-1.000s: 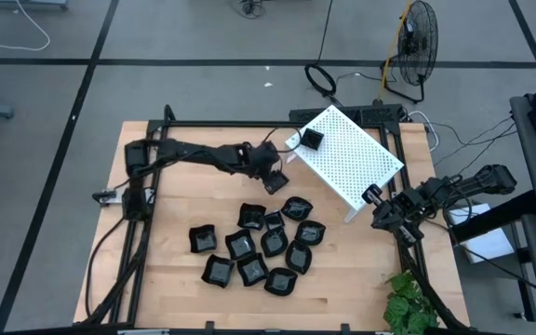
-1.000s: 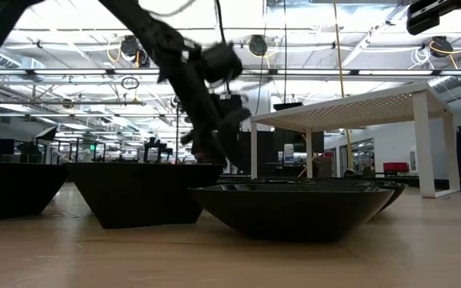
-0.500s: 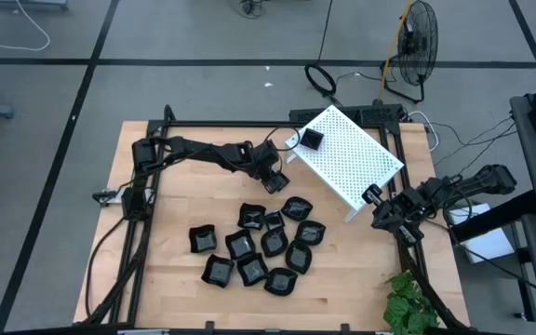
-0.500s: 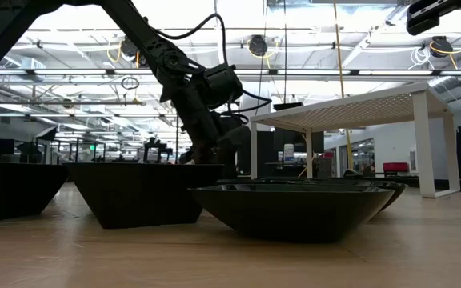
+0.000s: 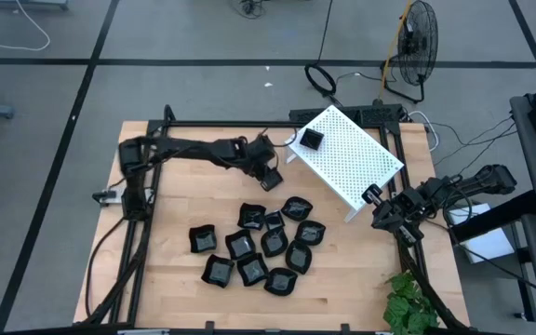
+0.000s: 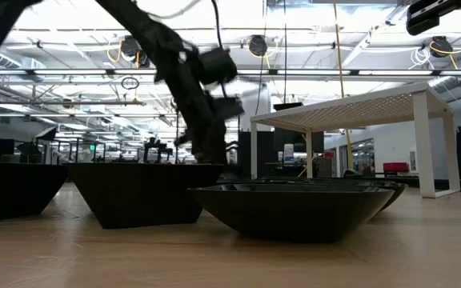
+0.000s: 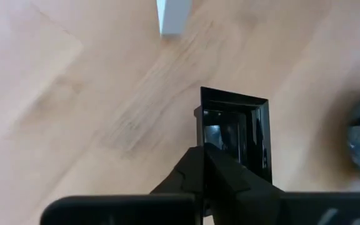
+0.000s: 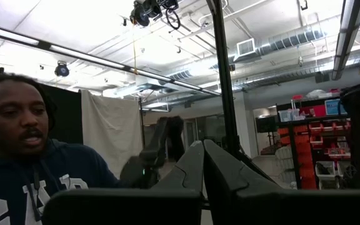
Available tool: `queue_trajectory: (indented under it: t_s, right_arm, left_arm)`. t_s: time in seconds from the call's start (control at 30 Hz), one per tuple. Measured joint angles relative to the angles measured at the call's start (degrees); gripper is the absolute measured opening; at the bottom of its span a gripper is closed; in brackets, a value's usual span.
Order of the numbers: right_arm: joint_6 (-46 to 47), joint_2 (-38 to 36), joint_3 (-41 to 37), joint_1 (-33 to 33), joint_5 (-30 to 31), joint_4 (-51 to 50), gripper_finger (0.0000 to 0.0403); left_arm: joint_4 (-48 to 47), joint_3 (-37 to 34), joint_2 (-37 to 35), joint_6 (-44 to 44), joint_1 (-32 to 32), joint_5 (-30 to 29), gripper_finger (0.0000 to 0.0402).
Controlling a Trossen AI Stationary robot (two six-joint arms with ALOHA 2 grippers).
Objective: Pick & Place Mini shaped plates
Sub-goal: Stack the black square plate on top of the other black square plates on the shelf
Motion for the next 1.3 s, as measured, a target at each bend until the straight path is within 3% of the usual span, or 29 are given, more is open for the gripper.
queue_trajectory:
  t_s: [0.2,0.3,0.4,0.8,1.17,1.3]
  right_arm:
    - [-0.01,0.01,0.01,-0.01,0.01,0.00,0.0000]
    - [0.01,0.01,0.00,-0.01,0.01,-0.02,0.0000]
    - [0.00,0.01,0.00,0.00,0.01,-0.01,0.0000]
    - [-0.01,0.00,0.01,0.00,0.01,-0.01,0.0000]
    - [-0.01,0.01,0.00,-0.01,0.01,-0.03,0.0000]
    - [0.01,0.01,0.01,-0.01,0.01,-0.03,0.0000]
  left_arm:
    - [1.82,-0.02,-13.00,-0.12,-0.81,-7.21,0.0004]
    - [11.42,0.00,-17.11,-0.71,-0.19,-8.92,0.0005]
    - [21.88,0.09,-17.95,-0.87,1.19,-5.65,0.0003]
    - [43.30,0.05,-4.97,-8.94,2.56,-3.26,0.0003]
    - [42.48,4.27,0.58,-8.30,2.05,-2.06,0.0003]
    - [42.72,4.79,1.02,-7.34,1.58,-4.16,0.0011]
